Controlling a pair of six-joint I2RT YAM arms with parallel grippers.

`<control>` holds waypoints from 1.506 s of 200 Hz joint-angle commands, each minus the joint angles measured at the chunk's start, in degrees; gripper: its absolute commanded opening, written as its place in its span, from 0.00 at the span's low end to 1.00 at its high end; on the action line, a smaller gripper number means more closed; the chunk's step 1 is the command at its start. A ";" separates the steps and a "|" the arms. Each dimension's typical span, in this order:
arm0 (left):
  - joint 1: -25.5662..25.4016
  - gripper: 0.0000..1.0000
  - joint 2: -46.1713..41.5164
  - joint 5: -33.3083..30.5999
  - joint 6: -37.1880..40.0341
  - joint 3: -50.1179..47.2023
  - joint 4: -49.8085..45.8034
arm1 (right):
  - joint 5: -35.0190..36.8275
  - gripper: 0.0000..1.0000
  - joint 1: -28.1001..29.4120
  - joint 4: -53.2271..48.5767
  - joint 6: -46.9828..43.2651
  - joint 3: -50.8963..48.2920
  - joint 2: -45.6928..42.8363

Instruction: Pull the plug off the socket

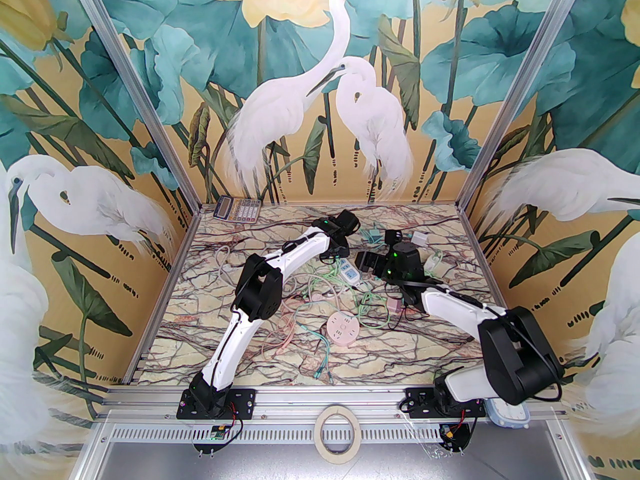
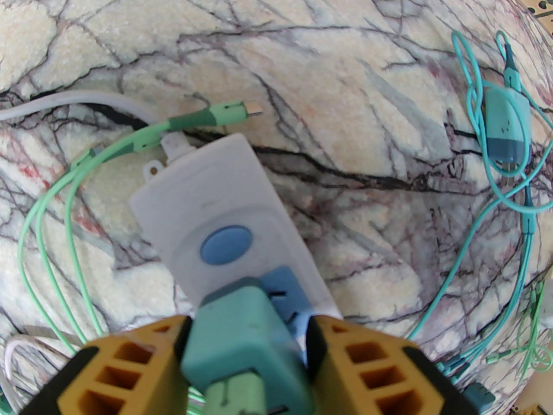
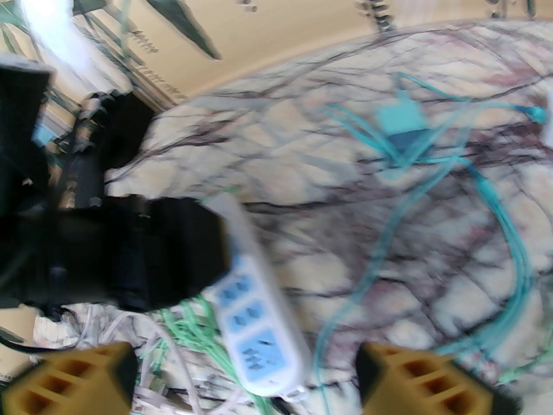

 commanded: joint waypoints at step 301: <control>-1.44 0.37 1.20 -5.00 1.04 4.77 -5.71 | -8.00 0.02 1.92 -11.38 9.24 15.84 29.18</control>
